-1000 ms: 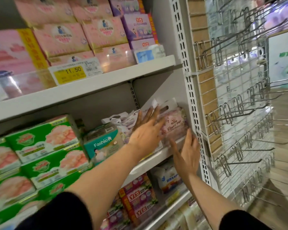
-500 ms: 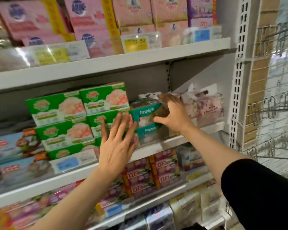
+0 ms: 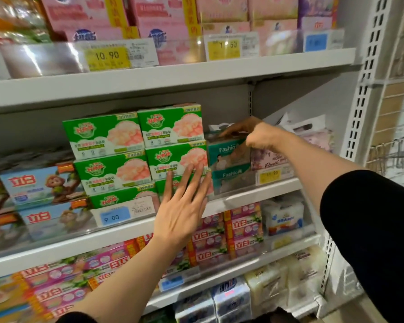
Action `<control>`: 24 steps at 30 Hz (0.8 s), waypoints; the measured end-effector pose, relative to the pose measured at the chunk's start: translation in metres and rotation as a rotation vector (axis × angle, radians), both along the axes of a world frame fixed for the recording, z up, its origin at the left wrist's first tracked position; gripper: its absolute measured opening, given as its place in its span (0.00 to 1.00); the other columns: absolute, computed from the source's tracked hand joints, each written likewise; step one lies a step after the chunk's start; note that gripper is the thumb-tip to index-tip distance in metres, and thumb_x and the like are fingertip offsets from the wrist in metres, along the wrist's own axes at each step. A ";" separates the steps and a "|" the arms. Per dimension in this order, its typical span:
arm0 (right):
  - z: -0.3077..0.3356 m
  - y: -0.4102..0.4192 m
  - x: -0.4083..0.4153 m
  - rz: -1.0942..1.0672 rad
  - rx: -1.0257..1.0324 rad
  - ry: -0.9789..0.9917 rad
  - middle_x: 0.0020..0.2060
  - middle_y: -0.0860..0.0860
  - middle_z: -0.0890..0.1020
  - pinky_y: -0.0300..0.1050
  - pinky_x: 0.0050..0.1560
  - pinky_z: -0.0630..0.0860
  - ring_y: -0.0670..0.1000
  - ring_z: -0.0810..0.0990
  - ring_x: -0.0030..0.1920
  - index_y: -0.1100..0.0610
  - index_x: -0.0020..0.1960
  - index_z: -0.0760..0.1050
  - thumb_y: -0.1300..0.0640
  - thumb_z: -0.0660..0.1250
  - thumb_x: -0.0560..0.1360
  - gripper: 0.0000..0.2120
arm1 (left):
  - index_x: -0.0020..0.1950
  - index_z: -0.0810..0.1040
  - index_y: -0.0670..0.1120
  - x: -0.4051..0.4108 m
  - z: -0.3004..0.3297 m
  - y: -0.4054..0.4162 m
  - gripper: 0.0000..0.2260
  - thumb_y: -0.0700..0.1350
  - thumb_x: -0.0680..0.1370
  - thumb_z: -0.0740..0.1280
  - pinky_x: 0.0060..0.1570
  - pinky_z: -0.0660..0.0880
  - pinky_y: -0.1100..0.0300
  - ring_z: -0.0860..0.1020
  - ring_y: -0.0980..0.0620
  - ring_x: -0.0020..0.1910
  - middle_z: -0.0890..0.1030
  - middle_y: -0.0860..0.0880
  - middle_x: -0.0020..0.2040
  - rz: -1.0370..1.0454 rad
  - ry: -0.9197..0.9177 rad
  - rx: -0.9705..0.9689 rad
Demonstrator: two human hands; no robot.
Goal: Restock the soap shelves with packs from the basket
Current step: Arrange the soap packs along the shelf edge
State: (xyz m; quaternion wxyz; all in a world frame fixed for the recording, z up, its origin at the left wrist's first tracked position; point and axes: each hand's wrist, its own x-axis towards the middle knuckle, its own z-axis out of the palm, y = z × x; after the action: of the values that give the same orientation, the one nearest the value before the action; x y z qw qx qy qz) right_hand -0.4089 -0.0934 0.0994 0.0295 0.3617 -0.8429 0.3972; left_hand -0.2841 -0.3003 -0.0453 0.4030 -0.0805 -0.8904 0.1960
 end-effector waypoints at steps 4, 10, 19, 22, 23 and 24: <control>0.000 0.000 -0.008 0.014 0.005 -0.049 0.57 0.49 0.81 0.45 0.53 0.80 0.48 0.80 0.56 0.50 0.60 0.80 0.75 0.68 0.66 0.29 | 0.79 0.56 0.47 0.000 0.001 0.001 0.25 0.52 0.82 0.52 0.75 0.42 0.40 0.49 0.46 0.79 0.54 0.47 0.79 0.010 -0.016 0.005; -0.009 -0.008 0.001 -0.072 -0.106 -0.024 0.61 0.53 0.79 0.43 0.59 0.75 0.49 0.76 0.61 0.55 0.65 0.76 0.67 0.74 0.66 0.29 | 0.76 0.59 0.45 0.010 0.009 0.000 0.25 0.52 0.81 0.56 0.75 0.46 0.42 0.51 0.47 0.78 0.57 0.46 0.78 -0.060 0.017 0.091; 0.010 -0.093 0.037 -0.055 -0.414 -0.034 0.62 0.51 0.78 0.51 0.64 0.72 0.51 0.76 0.61 0.54 0.73 0.64 0.42 0.67 0.75 0.32 | 0.78 0.59 0.43 0.056 0.053 -0.073 0.31 0.56 0.78 0.58 0.74 0.49 0.39 0.53 0.47 0.78 0.58 0.45 0.78 0.067 0.191 0.195; 0.013 -0.104 0.046 -0.057 -0.516 -0.095 0.55 0.51 0.77 0.40 0.53 0.72 0.51 0.76 0.56 0.56 0.71 0.64 0.49 0.62 0.79 0.23 | 0.78 0.59 0.45 0.065 0.057 -0.091 0.33 0.60 0.77 0.58 0.74 0.43 0.36 0.53 0.47 0.78 0.57 0.46 0.78 0.141 0.197 0.190; 0.014 -0.105 0.047 -0.061 -0.538 -0.103 0.54 0.52 0.78 0.41 0.52 0.72 0.52 0.77 0.56 0.56 0.71 0.65 0.50 0.62 0.79 0.22 | 0.78 0.58 0.46 0.067 0.055 -0.094 0.34 0.62 0.77 0.57 0.74 0.42 0.36 0.52 0.47 0.78 0.57 0.47 0.79 0.155 0.197 0.203; 0.013 -0.104 0.047 -0.066 -0.557 -0.110 0.54 0.53 0.79 0.44 0.54 0.74 0.53 0.78 0.56 0.56 0.70 0.67 0.51 0.63 0.79 0.21 | 0.78 0.57 0.46 0.068 0.053 -0.097 0.35 0.64 0.77 0.55 0.73 0.41 0.35 0.52 0.48 0.78 0.56 0.47 0.79 0.163 0.200 0.218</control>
State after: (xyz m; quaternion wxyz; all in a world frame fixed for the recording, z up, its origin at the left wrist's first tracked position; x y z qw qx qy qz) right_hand -0.3623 -0.1979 0.1125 0.0949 0.2902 -0.7130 0.6311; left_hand -0.2159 -0.3974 0.0073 0.4787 0.0564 -0.8653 0.1374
